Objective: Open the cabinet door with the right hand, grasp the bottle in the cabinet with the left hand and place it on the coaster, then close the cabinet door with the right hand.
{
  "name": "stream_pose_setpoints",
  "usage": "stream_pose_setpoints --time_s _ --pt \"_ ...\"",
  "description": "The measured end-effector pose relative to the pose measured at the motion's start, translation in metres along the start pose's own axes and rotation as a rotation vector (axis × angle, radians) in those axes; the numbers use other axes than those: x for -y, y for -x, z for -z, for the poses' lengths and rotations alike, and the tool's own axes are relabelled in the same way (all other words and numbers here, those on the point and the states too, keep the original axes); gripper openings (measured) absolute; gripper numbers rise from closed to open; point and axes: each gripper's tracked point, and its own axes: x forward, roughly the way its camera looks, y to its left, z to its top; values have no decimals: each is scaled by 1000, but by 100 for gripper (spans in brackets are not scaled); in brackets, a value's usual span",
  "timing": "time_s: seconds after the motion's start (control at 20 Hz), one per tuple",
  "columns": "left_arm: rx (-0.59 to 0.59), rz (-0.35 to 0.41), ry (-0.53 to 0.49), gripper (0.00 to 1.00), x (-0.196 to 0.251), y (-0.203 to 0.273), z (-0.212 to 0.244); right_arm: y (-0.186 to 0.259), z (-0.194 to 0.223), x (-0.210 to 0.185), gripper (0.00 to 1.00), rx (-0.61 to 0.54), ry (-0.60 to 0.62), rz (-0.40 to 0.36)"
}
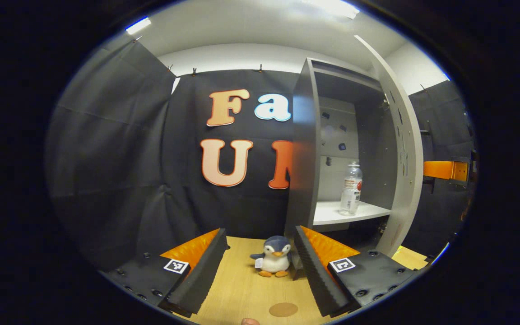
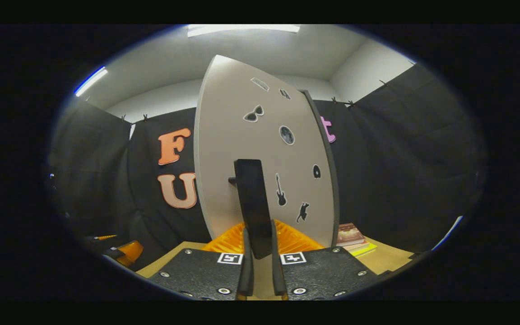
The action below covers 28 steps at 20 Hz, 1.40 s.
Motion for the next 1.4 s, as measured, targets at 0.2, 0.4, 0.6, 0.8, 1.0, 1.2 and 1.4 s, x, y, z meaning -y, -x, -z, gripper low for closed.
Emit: stream_pose_setpoints --time_s 0.2,0.4,0.6,0.8,1.0,1.2,1.4 --pt "5 80 -5 96 35 -7 -2 25 -10 38 16 6 46 83" --pt "15 132 -7 96 66 -12 -5 49 -17 64 10 10 69 122" --pt "19 153 -10 98 88 -13 -6 61 -25 102 4 15 50 159" --pt "10 176 8 96 117 -16 -3 70 -30 155 2 12 82 198" --pt "2 185 17 98 142 -19 -1 73 -37 197 2 0 90 139" --pt "5 196 14 98 165 -16 -4 74 -40 222 0 1 85 83" --pt "10 202 -7 98 179 -15 -6 72 -41 236 7 -1 74 68"
